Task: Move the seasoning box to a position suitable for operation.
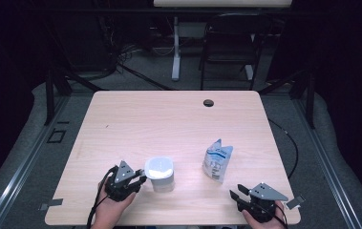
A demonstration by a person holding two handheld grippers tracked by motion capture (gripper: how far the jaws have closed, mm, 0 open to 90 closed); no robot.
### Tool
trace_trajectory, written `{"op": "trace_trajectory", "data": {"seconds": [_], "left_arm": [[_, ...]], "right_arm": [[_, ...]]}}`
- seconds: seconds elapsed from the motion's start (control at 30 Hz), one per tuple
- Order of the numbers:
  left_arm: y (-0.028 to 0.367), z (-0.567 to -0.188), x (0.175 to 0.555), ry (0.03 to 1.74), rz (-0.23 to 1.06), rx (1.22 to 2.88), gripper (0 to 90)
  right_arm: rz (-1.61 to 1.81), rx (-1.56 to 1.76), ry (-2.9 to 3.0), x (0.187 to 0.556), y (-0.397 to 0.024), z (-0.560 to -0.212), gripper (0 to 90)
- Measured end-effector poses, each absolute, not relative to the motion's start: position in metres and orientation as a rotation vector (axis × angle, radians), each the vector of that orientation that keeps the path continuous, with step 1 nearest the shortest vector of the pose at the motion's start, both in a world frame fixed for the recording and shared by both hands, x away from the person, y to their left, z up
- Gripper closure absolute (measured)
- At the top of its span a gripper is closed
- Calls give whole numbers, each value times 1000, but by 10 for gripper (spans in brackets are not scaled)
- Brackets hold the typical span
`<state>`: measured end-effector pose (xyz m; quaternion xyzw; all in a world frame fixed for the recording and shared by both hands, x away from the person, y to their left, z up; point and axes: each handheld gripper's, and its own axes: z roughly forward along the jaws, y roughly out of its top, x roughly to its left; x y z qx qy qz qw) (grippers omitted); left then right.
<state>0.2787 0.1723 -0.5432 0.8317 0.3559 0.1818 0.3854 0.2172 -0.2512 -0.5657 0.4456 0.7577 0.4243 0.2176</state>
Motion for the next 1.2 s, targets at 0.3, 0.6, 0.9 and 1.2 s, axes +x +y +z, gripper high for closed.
{"op": "trace_trajectory", "data": {"seconds": [0.3, 0.6, 0.9, 1.2], "left_arm": [[168, -543, 272, 880, 447, 2125, 704], [166, -543, 270, 846, 433, 2137, 703], [164, -544, 269, 812, 406, 2146, 702], [166, -544, 272, 828, 377, 2129, 689]], "right_arm": [[1155, 1224, 2102, 216, -248, -564, 616], [1162, 1244, 2096, 216, -245, -565, 605], [1197, 1210, 2112, 216, -244, -563, 620], [1220, 1165, 2128, 213, -238, -561, 626]]}}
